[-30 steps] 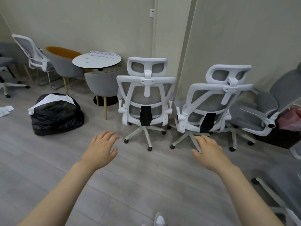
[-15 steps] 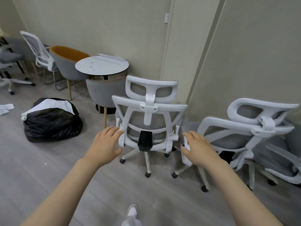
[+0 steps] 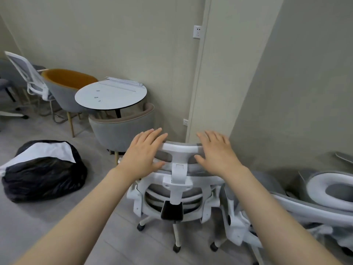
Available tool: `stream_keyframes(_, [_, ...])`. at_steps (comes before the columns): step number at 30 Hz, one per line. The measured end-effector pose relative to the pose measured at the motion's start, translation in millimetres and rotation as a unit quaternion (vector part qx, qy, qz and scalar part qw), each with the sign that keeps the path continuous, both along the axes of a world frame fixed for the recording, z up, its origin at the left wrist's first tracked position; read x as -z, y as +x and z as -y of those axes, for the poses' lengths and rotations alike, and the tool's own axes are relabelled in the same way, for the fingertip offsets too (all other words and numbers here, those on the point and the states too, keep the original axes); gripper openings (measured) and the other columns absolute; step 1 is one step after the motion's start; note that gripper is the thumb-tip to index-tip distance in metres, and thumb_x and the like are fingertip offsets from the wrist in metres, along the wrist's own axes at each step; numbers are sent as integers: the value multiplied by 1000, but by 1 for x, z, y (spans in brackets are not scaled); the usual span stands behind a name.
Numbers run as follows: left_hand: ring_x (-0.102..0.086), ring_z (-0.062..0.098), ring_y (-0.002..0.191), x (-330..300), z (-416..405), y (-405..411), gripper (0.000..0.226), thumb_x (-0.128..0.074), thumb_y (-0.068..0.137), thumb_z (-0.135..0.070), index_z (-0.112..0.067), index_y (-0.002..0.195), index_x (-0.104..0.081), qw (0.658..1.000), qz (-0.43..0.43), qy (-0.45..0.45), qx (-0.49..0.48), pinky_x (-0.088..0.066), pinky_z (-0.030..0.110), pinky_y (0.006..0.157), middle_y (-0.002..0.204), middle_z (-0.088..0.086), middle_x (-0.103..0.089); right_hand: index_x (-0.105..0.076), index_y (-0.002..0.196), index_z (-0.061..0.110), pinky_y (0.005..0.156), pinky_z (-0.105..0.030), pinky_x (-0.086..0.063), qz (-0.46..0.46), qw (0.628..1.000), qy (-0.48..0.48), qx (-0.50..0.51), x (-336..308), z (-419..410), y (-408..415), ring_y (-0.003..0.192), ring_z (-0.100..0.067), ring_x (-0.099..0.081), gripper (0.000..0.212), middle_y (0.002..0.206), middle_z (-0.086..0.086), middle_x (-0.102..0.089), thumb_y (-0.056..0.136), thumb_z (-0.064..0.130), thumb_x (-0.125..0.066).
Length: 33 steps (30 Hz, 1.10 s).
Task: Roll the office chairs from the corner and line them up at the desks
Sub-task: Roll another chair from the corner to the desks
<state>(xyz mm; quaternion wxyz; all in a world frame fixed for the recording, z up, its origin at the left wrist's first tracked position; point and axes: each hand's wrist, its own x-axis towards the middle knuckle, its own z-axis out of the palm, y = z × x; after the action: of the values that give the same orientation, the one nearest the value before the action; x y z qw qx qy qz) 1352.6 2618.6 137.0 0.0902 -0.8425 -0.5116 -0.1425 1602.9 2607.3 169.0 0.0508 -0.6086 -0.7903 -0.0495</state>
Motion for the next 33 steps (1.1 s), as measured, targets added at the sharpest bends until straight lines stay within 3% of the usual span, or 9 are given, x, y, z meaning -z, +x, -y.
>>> stream_keyframes(3, [-33, 27, 139, 2, -27, 10, 90, -71, 72, -56, -19, 146, -35, 1000, -14, -2, 11, -25, 46, 115, 152, 5, -35, -21, 149, 21, 116, -46, -18, 1, 999, -44, -20, 5, -30, -11, 140, -29, -24, 77, 152, -10, -28, 86, 52, -54])
stream_keyframes(5, [-39, 24, 134, 6, -37, 13, 86, -71, 71, -56, -20, 143, -39, 1000, -5, -4, 16, -26, 45, 115, 149, 2, -41, -29, 146, 25, 111, -44, -28, 4, 996, -80, -48, 11, -43, -14, 134, -26, -36, 74, 147, -4, -40, 84, 55, -56])
stream_keyframes(8, [-56, 20, 109, 13, -43, 12, 65, -70, 73, -56, -24, 128, -55, 1000, 24, 2, 12, -32, 38, 106, 122, -6, -61, -47, 130, 34, 89, -41, -47, -1, 989, -102, -103, 12, -56, -10, 108, -23, -58, 55, 121, 5, -62, 82, 59, -57])
stream_keyframes(10, [-57, 17, 93, 17, -39, 8, 49, -67, 75, -58, -27, 112, -60, 999, 45, 12, 5, -36, 33, 94, 99, -11, -62, -51, 123, 37, 78, -38, -50, -2, 985, -97, -145, 13, -59, -7, 97, -22, -61, 47, 109, 7, -67, 82, 60, -57])
stream_keyframes(14, [-50, 15, 84, 19, -21, 3, 40, -60, 75, -60, -26, 94, -59, 997, 72, 20, -30, -37, 31, 83, 85, -11, -55, -54, 116, 36, 70, -35, -49, -12, 977, -33, -210, 18, -55, -15, 88, -22, -64, 42, 98, 6, -69, 81, 60, -54])
stream_keyframes(21, [-35, 9, 80, 13, 23, -6, 37, -67, 75, -57, -26, 93, -60, 993, 84, -15, -83, -37, 31, 81, 82, -15, -46, -54, 91, 29, 54, -32, -32, -4, 958, 9, -285, 28, -33, -28, 71, -23, -63, 34, 78, 4, -65, 82, 61, -50])
stream_keyframes(24, [-42, 14, 80, 11, 51, -16, 39, -65, 76, -61, -25, 90, -60, 989, 86, -26, -120, -38, 31, 79, 80, -13, -48, -43, 76, 26, 51, -31, -26, 0, 948, 33, -318, 27, -16, -42, 61, -24, -60, 37, 66, 2, -62, 79, 62, -54])
stream_keyframes(29, [-46, 15, 81, 10, 110, -42, 39, -60, 73, -63, -26, 89, -60, 974, 106, -40, -196, -39, 32, 80, 81, -13, -53, -44, 81, 26, 55, -32, -28, -3, 921, 17, -389, 17, 16, -78, 67, -26, -60, 35, 75, 1, -64, 84, 60, -53])
stream_keyframes(33, [-46, 12, 80, 14, 163, -61, 38, -61, 71, -62, -27, 86, -58, 954, 134, -29, -266, -38, 30, 79, 80, -13, -52, -42, 83, 26, 57, -33, -30, 23, 895, 17, -446, 8, 40, -111, 63, -26, -47, 36, 78, 0, -64, 85, 61, -51])
